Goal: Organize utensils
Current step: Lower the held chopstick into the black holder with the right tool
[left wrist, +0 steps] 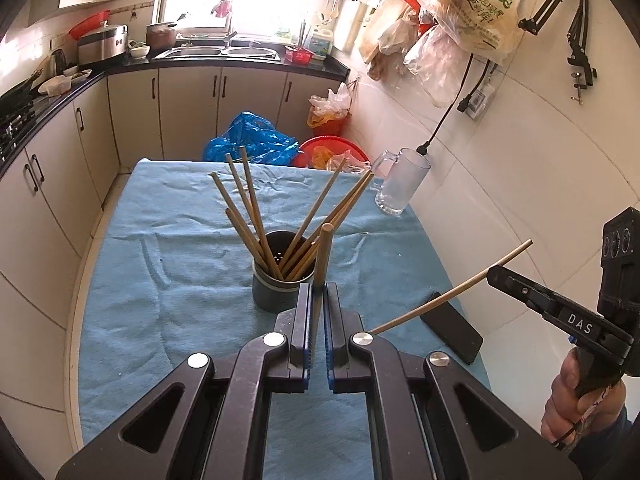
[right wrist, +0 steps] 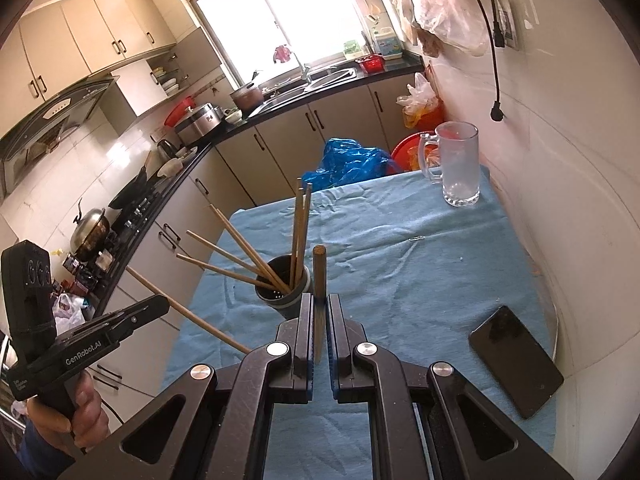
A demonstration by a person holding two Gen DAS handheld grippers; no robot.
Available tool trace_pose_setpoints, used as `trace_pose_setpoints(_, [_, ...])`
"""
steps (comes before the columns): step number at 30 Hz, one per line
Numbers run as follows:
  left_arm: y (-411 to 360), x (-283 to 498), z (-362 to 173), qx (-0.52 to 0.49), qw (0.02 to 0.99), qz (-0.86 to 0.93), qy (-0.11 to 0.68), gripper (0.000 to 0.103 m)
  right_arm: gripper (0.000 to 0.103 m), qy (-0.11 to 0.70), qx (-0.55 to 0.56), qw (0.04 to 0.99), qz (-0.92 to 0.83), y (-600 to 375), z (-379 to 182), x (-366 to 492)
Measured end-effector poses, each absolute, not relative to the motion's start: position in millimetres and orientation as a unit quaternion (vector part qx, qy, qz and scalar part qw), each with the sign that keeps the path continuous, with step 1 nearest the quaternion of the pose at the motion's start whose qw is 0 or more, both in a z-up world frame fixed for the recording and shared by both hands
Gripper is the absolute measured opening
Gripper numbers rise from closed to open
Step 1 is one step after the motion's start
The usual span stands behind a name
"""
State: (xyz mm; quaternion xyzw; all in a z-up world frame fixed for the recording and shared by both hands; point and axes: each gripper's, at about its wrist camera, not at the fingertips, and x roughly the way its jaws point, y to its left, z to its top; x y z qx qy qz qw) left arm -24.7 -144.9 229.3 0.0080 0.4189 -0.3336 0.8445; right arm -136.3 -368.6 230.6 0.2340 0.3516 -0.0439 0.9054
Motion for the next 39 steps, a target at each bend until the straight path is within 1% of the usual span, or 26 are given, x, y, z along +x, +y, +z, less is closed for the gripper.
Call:
trace_pose_setpoints(14, [-132,-20,243,-0.002,0.854,-0.326,0.407,0.005,0.006,0.345,0.217,0.913,-0.025,-354,249,-125])
trace_pose_setpoints(22, [-128,-12,261,-0.003,0.862,-0.323,0.39,0.005,0.006,0.341,0.206,0.917,-0.018,-351,260,-117])
trace_pose_setpoints(39, [-132,16,307,-0.013,0.876,-0.33,0.351,0.004,0.006,0.31,0.185,0.932,-0.016,-348,304,-84])
